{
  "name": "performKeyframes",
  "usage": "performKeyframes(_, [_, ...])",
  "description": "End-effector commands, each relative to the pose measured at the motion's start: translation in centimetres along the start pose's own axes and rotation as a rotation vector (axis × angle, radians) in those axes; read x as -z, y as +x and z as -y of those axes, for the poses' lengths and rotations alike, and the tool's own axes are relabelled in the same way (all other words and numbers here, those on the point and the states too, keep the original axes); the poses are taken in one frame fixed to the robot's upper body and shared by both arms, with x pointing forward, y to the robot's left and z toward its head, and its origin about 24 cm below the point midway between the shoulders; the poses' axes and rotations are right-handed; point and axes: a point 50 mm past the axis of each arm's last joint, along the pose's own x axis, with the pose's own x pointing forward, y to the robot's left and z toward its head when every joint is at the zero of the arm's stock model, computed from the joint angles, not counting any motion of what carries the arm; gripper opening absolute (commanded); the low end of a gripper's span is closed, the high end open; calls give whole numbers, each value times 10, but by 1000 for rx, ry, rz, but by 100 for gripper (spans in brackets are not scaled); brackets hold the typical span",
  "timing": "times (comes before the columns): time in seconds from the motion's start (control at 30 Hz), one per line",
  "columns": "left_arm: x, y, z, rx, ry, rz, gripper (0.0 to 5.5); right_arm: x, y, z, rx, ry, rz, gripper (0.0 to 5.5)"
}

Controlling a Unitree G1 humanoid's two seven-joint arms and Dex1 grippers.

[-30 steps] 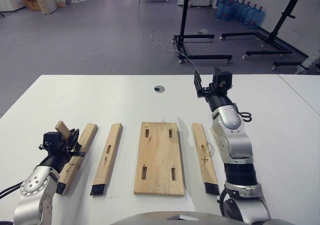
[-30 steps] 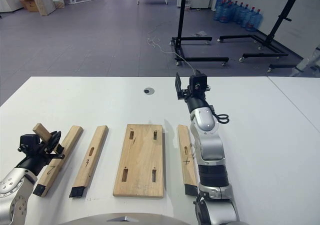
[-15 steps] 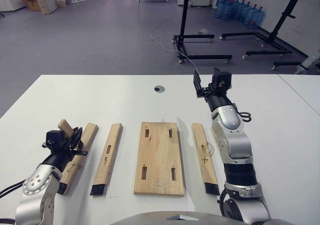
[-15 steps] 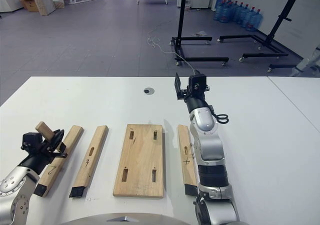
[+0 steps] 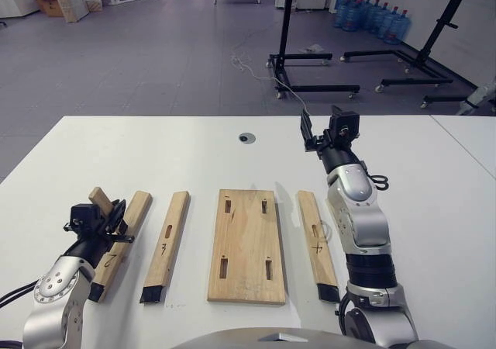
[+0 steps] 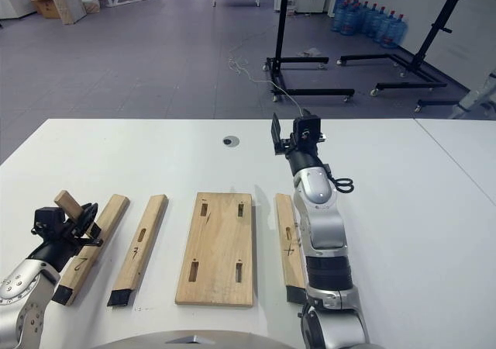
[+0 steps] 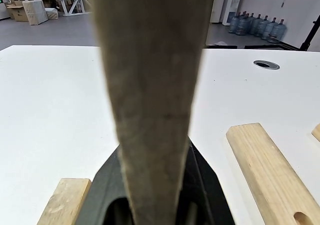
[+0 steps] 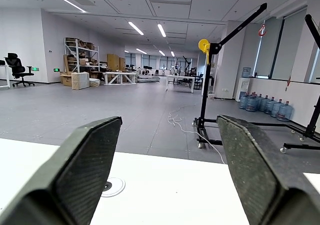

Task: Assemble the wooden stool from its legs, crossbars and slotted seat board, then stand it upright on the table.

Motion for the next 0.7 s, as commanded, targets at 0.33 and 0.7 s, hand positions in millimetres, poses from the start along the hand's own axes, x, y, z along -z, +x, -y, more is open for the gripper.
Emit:
performKeyframes(0.33, [18, -4, 7, -3, 22, -80, 39, -6, 5, 1, -36, 5, -4, 350])
performKeyframes(0.7, [52, -8, 23, 10, -38, -142, 39, -10, 9, 1, -37, 0, 12, 350])
